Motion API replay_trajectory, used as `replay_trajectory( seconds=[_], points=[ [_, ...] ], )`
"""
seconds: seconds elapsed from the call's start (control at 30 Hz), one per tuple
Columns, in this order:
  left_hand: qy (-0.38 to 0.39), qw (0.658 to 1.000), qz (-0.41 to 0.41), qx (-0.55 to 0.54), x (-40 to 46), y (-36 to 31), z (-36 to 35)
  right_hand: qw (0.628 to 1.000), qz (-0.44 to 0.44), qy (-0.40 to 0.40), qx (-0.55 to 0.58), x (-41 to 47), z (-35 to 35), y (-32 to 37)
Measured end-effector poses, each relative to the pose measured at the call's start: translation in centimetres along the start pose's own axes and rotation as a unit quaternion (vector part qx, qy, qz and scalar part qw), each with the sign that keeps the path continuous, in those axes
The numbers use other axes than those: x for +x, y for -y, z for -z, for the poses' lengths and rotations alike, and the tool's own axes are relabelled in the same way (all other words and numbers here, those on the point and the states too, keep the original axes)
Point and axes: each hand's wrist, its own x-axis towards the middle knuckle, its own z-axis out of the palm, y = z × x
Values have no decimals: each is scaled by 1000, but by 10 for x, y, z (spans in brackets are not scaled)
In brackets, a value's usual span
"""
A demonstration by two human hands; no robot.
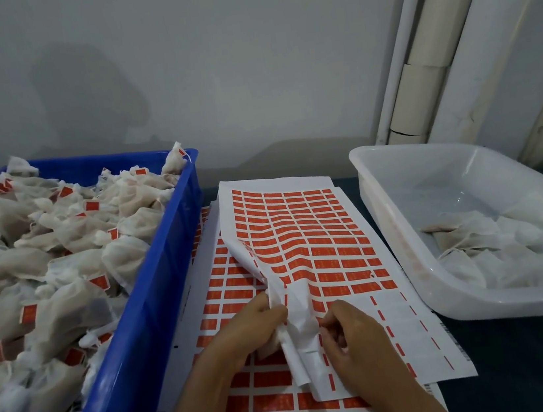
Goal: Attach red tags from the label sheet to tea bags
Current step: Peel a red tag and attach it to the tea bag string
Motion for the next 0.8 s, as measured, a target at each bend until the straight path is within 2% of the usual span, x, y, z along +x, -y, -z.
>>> replay_trajectory(
  seconds=[0.17,0.3,0.43,0.6,0.7,0.8],
  points=[
    [-16,1000,1,-10,1,1,0,1000,-12,-14,16,3,1,0],
    [-31,999,-9,-28,1,1,3,993,-76,-68,61,7,6,-1],
    [-34,999,-27,-10,4,2,6,966,-146,-148,151,9,13,-4],
    [-34,999,-23,28,6,10,17,928,-173,-220,248,10,19,-11],
    [-104,990,13,95,9,16,30,909,-169,-235,299,9,22,-13],
    [-193,969,59,144,13,23,42,906,-149,-211,335,11,22,-12]
  ],
)
